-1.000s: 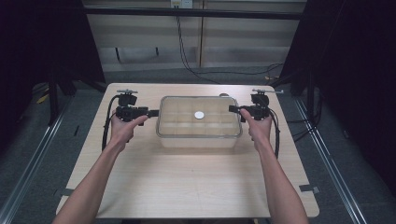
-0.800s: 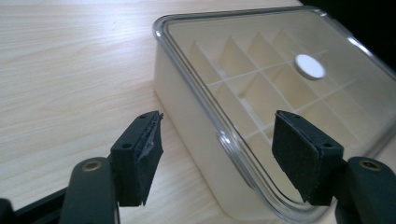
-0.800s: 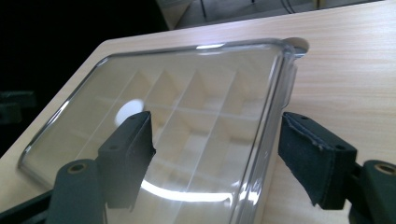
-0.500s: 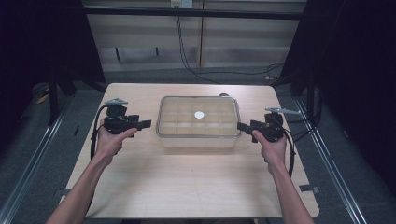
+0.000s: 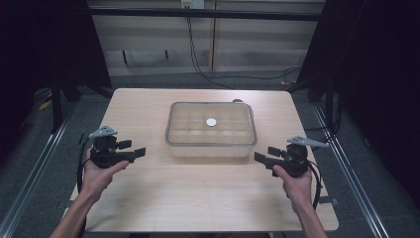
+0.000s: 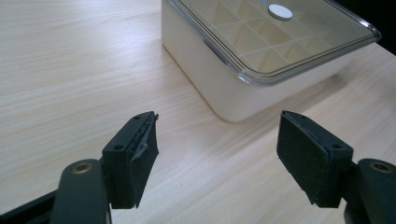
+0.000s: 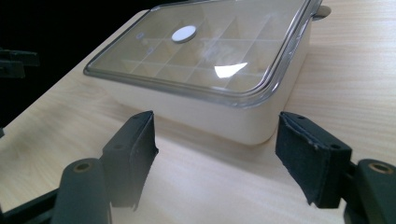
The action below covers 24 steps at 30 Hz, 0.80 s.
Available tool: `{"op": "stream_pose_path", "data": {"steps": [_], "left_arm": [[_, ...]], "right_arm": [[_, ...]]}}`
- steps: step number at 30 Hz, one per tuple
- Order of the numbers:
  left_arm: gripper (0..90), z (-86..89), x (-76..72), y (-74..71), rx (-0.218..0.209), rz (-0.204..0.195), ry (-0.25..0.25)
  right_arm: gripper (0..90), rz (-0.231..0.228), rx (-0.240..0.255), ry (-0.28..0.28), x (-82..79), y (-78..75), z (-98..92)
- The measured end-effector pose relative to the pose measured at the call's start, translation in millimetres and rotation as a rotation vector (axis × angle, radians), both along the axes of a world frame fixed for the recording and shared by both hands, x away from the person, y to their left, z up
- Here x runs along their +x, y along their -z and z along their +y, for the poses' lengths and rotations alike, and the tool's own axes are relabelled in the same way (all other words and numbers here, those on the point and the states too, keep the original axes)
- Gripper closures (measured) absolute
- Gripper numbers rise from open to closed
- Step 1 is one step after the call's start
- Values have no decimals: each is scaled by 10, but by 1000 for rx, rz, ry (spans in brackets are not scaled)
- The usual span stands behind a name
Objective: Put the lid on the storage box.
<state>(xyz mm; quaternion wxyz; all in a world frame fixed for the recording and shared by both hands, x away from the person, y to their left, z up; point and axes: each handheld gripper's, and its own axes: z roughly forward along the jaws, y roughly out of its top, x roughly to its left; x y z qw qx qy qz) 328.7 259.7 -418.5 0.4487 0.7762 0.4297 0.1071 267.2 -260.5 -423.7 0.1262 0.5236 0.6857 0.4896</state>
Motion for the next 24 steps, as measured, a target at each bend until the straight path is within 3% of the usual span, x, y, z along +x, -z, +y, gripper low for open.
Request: {"op": "stream_pose_path", "data": {"steps": [5,8,10,14,17,19,21,23,24], "left_arm": [[288,69,-177,21,21,-7,-27],[289,124,-291,70,3,-4,-49],[289,131,-361,101,25,-5,-39],[281,133,-510,155,24,-7,-36],[273,110,-632,219,33,-5,-28],[277,91,-730,291,31,-7,-34],[330,64,-780,363,20,15,14],[327,27,-810,435,58,24,2],[318,19,-812,440,80,33,30]], "right_arm": [[284,-4,2,6,-186,17,9],[281,18,-7,4,-305,74,-2],[281,22,-2,12,-392,107,-18],[281,19,0,38,-563,160,-59],[280,12,-34,49,-668,188,-80],[275,3,-31,69,-733,222,-95],[267,12,-47,81,-767,276,-100],[253,32,-47,65,-760,333,-105],[251,37,-55,63,-760,346,-102]]}}
